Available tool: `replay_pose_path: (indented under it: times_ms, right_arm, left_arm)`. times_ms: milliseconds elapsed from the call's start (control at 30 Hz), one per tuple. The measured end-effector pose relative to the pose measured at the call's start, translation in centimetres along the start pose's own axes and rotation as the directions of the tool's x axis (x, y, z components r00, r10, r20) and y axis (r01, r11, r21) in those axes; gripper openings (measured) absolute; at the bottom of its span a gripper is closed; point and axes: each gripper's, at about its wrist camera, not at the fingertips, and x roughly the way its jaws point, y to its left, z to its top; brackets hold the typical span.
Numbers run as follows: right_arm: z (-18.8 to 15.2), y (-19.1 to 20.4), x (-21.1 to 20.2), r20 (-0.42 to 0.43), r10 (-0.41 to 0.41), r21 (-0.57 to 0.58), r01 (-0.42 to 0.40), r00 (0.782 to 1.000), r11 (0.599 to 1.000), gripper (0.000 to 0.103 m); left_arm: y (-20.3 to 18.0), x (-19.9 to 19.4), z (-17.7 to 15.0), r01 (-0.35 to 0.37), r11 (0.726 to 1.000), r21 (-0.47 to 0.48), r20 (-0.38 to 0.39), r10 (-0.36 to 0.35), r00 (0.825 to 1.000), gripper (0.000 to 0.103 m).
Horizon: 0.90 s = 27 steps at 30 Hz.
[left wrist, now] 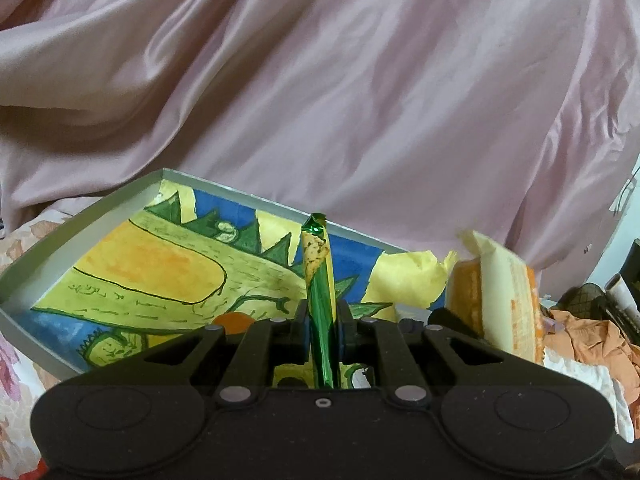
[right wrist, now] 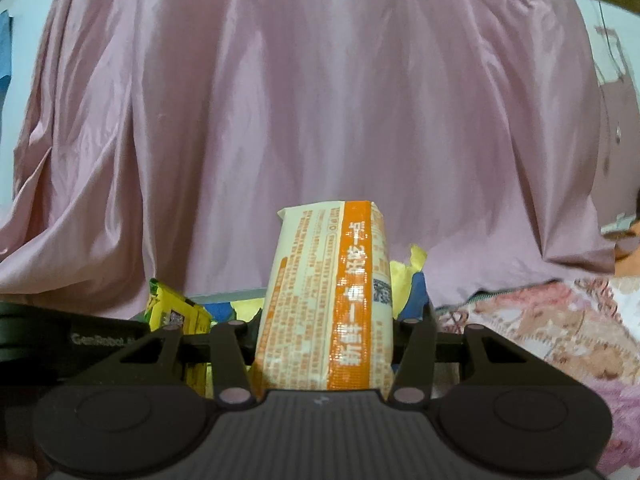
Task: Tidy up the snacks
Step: 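Lift and carry the green candy stick and bread pack into the grey tray, then open both grippers over the tray and pull back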
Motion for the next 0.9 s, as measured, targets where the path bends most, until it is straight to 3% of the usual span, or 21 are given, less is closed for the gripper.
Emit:
replay_pose_path:
  times_ms: [167,267,367,433,467,567,733,900]
  right_arm:
    - [-0.5,-0.4,0.8,-0.042,-0.019,0.014,0.02,0.999,1.0,0.053]
    - [-0.5,-0.3,0.8,-0.046,-0.02,0.016,0.021,0.999,1.0,0.053]
    - [-0.5,-0.2,0.9,-0.058,-0.028,0.015,0.029,0.998,0.999,0.054]
    - [-0.5,-0.3,0.9,-0.065,-0.029,0.023,0.031,0.997,0.999,0.056]
    - [-0.4,-0.4,0.9,-0.066,-0.031,0.028,0.033,0.997,0.999,0.056]
    - [0.0,-0.2,0.4,-0.05,-0.036,0.014,0.037,0.998,0.999,0.062]
    - [0.8,0.6,-1.2,-0.002,-0.044,-0.013,0.044,0.999,0.999,0.083]
    - [1.9,1.8,-3.8,0.064,-0.06,-0.034,0.063,0.996,0.997,0.094]
  left_arm:
    - [0.1,0.2,0.1,-0.013,1.0,-0.005,-0.002,0.013,1.0,0.016]
    - [0.0,0.0,0.1,-0.055,0.998,0.01,0.011,0.055,0.998,0.026]
    - [0.0,-0.7,0.3,-0.074,0.997,0.015,0.033,0.074,0.997,0.044]
    - [0.0,-1.3,0.5,-0.078,0.997,0.013,0.052,0.077,0.996,0.062]
    - [0.0,-1.7,0.6,-0.079,0.997,0.012,0.065,0.078,0.995,0.064]
    - [0.0,-3.0,1.0,-0.078,0.997,0.016,0.102,0.076,0.992,0.075]
    - [0.0,-5.8,1.8,-0.096,0.995,0.016,0.16,0.092,0.983,0.096]
    - [0.3,-9.0,2.4,-0.126,0.992,0.017,0.217,0.12,0.969,0.102]
